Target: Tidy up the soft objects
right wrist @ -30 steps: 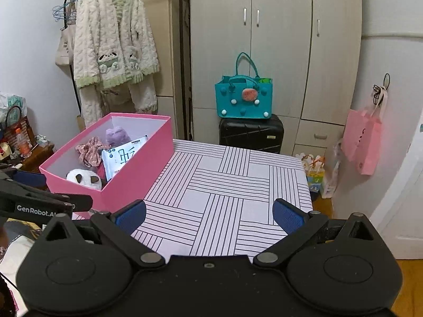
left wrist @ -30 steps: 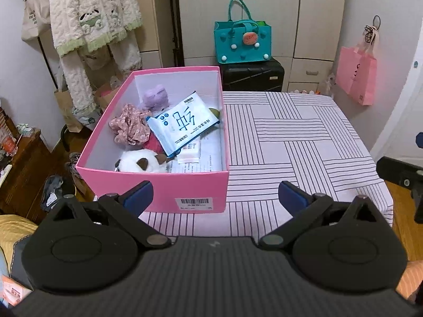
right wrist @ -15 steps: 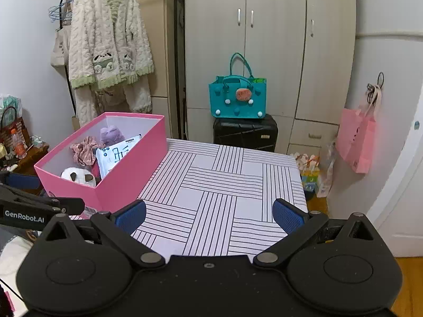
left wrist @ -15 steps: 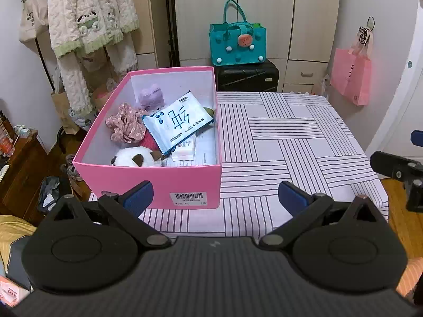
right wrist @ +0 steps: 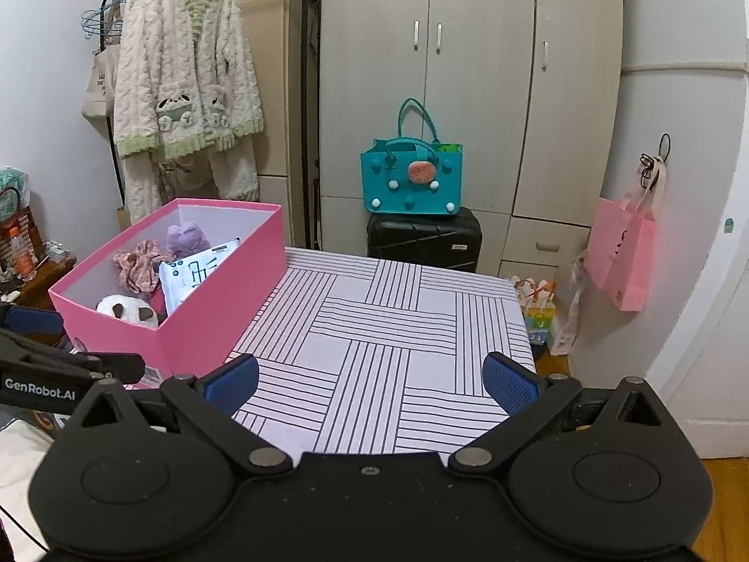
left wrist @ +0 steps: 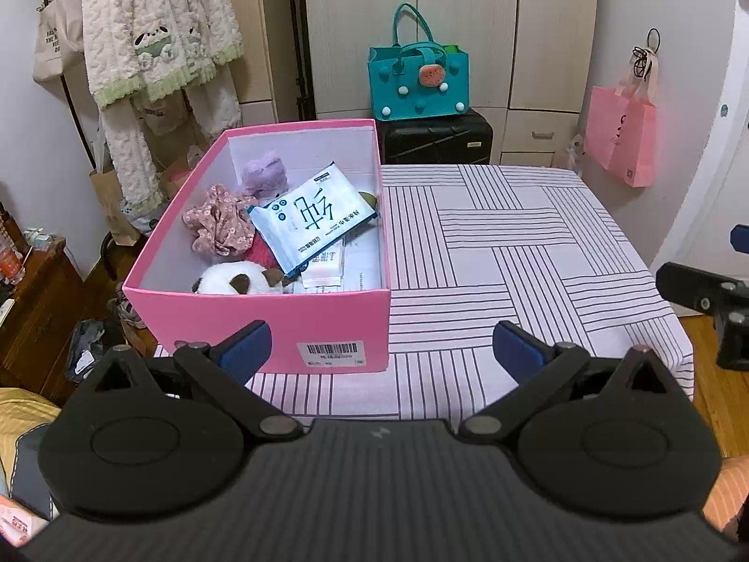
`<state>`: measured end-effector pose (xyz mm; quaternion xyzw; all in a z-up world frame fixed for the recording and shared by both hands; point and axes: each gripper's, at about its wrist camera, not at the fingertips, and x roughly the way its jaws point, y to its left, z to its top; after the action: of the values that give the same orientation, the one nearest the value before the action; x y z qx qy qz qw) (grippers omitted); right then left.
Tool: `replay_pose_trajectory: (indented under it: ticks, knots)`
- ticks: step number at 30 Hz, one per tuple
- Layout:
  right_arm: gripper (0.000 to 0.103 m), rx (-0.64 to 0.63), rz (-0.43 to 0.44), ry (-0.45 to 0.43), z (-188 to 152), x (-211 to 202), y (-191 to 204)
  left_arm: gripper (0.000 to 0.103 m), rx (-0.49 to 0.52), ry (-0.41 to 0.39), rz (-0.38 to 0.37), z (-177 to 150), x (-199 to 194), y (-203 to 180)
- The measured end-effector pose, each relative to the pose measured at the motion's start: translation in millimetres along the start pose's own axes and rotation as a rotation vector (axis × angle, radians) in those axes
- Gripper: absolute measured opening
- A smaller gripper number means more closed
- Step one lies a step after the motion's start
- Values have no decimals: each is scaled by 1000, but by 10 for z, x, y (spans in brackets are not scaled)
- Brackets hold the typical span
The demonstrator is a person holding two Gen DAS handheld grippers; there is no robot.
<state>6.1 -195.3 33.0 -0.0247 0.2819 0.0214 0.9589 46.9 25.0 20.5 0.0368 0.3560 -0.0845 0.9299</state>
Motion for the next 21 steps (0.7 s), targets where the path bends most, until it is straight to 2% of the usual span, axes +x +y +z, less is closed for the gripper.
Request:
replay_pose_trajectory:
  ticks: [8, 21]
  knots:
    - [103, -19, 3, -29, -58, -26, 30, 102, -3, -7, -4, -46, 21, 10]
    - [103, -35, -33, -84, -102, -94, 40, 102, 23, -83, 35, -99, -64, 27]
